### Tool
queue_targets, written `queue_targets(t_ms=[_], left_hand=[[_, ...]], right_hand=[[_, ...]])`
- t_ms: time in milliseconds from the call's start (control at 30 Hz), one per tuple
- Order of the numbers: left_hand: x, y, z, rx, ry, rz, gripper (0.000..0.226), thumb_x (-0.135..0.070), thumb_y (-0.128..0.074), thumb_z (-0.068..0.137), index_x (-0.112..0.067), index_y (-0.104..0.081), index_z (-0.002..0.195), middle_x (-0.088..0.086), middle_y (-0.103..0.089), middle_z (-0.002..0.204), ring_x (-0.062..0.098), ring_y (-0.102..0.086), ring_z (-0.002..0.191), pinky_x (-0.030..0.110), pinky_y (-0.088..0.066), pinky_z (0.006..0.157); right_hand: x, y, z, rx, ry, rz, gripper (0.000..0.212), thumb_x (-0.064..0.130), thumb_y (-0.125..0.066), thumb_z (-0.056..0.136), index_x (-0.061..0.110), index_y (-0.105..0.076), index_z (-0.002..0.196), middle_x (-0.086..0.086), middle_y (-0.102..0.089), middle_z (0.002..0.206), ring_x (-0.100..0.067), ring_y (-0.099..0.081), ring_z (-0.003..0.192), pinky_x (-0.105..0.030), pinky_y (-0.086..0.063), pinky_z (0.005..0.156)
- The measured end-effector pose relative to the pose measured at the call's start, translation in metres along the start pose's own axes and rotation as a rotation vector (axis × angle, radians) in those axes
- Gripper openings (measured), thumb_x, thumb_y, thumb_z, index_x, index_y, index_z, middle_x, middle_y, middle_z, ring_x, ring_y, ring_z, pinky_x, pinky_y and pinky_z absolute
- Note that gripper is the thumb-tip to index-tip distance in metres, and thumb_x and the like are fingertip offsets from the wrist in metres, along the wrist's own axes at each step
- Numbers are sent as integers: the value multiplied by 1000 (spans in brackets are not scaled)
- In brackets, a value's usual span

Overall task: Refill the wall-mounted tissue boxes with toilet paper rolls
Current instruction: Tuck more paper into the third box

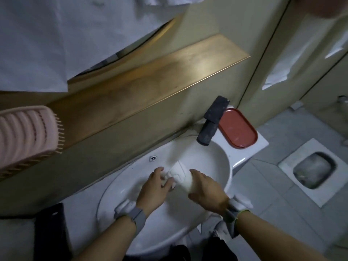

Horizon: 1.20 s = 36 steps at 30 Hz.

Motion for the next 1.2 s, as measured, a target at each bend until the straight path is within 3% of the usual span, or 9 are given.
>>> queue_targets(t_ms=[100,200,367,500,633,700,933,1067,1200], left_hand=[[-69,-42,0,71,-126,-75,37,-49,-56,94,-31,-47,124,-6,-63,112,20,-67,99,38,-55,88],[-122,-81,-6,82,-132,-352,27,-48,-63,90,-28,-51,103,-1,-71,96,19,-71,81,47,-59,78],[-245,-163,-26,305,-236,-581,30,-32,-67,92,-15,-51,111,10,-72,93,20,-72,76,42,-60,70],[-369,-235,-61,527,-406,-474,32,-32,-66,93,-18,-52,118,11,-71,95,23,-71,82,46,-59,68],[-458,-263,-83,589,-597,-347,31,-40,-70,76,-22,-64,100,13,-70,102,22,-70,83,35,-58,58],[-514,-286,-105,627,-686,-333,27,-34,-74,82,-16,-66,100,16,-70,100,24,-70,82,34,-57,58],[-688,-331,-200,763,-933,-371,27,-26,-65,94,-4,-67,108,14,-71,93,21,-68,75,34,-56,60],[-751,-347,-256,891,-1028,-399,27,-26,-62,96,-4,-67,108,12,-70,91,16,-67,72,33,-58,60],[-806,-379,-325,1092,-1047,-449,30,-27,-60,97,0,-68,104,10,-70,84,17,-66,69,29,-56,58]], right_hand=[[-32,65,-38,-156,5,-16,78,29,-72,75,26,-37,145,-1,-56,136,-27,-54,118,-34,-42,95],[-70,112,-77,-286,-62,-5,77,21,-76,74,30,-42,142,3,-56,137,-26,-53,118,-35,-41,96],[-145,181,-163,-493,-201,44,76,24,-77,77,36,-39,141,8,-52,138,-19,-49,118,-41,-45,97],[-205,256,-253,-675,-298,-44,75,23,-78,76,34,-40,140,5,-56,132,-22,-50,113,-40,-46,93],[-228,311,-300,-724,-301,-99,75,33,-75,77,41,-34,140,12,-51,135,-16,-48,115,-35,-46,92],[-247,347,-341,-791,-342,-126,76,35,-73,79,41,-31,141,12,-48,139,-17,-48,116,-36,-45,93],[-260,451,-481,-1082,-441,-317,88,39,-75,79,32,-24,150,4,-23,156,-20,-27,140,-37,-27,118],[-242,488,-543,-1258,-561,-557,70,37,-71,77,20,-42,138,-4,-43,136,-26,-41,123,-43,-41,104],[-234,518,-607,-1333,-788,-776,69,35,-70,73,19,-42,135,-5,-45,130,-27,-43,111,-41,-43,93]])
Point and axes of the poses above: each hand's wrist, its own z-axis towards the middle knuckle, its own y-axis out of the back of the hand, x = y × z, the point moved 9 cm from there along z, towards the middle knuckle
